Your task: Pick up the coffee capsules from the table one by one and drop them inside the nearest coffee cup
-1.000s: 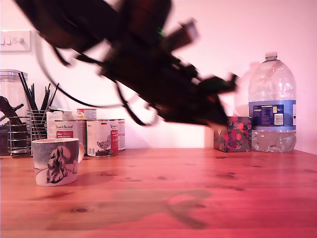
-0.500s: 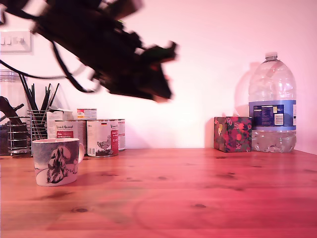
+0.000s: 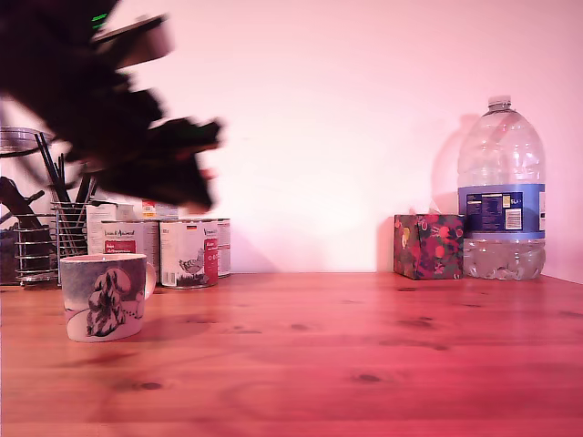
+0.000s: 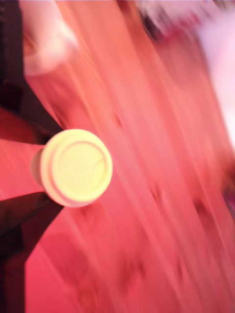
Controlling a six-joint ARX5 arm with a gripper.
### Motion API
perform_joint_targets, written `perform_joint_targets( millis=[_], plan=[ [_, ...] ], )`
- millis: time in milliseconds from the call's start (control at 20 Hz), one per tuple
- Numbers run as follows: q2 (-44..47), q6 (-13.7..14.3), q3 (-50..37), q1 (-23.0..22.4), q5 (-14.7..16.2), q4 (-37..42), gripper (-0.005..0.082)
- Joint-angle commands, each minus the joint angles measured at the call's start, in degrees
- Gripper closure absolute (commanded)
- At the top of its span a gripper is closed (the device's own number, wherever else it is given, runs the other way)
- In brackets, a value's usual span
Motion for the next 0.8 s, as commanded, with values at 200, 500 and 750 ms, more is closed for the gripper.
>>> perform_joint_targets(
  millis=[200,500,750],
  plan=[
    [-6.27,2.84,-1.40,5.22,-0.35,-6.08,0.0662],
    [-9.35,3.08,-1.40,12.26,0.44,-10.49,0.0662],
    [-9.22,3.15,-1.40,13.79,4.33,-11.06,0.0662]
  ],
)
